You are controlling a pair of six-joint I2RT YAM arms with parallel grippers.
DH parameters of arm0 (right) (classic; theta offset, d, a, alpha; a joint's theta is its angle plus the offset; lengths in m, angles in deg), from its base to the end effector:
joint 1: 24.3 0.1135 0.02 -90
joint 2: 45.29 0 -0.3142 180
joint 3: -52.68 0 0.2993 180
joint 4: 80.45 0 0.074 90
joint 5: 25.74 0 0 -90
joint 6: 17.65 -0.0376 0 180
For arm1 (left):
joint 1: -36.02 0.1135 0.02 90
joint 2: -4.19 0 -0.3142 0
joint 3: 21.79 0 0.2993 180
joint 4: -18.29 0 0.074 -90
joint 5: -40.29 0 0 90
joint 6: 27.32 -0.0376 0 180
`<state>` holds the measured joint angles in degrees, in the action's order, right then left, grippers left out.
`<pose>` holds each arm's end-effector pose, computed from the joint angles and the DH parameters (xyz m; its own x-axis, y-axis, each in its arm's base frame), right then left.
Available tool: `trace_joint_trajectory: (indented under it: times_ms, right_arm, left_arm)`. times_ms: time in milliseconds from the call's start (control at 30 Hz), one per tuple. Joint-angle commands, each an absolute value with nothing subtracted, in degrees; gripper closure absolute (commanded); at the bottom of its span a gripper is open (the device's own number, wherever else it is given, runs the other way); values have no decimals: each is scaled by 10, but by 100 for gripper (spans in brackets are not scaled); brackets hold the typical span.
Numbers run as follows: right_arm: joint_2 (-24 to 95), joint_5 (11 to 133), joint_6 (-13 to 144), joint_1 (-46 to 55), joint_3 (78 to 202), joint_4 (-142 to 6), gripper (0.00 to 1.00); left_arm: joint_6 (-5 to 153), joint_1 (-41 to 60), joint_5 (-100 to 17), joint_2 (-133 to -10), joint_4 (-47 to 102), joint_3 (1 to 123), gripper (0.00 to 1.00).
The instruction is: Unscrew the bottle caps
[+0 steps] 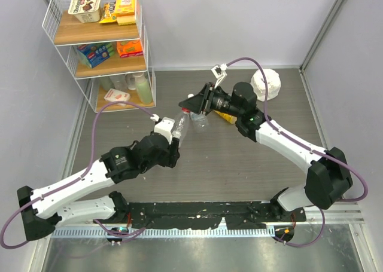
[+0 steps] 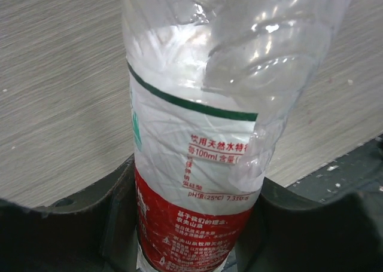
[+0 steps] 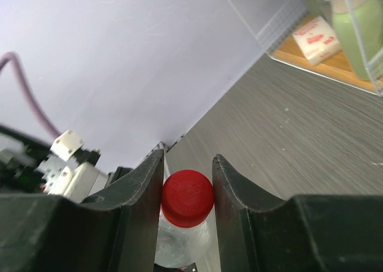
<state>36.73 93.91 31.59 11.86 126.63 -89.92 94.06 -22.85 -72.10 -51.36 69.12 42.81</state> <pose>0.2953 0.2389 0.3852 -0.5805 0.2785 -0.7651 -0.7037 0.3010 0.6435 0.1254 -0.1800 0.3472 -0.6297 0.1114 -0.7688 0.3710 0.9126 -0.1716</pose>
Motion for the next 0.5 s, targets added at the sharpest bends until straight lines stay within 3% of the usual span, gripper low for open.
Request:
trace_joint_trajectory:
  times_ms: [0, 467]
  right_arm:
    - [326, 1108, 279, 85, 1245, -1044, 98]
    - [337, 1198, 162, 75, 1202, -1290, 98]
  left_arm:
    - [950, -223, -679, -470, 614, 414, 100]
    - [934, -223, -500, -443, 459, 353, 100]
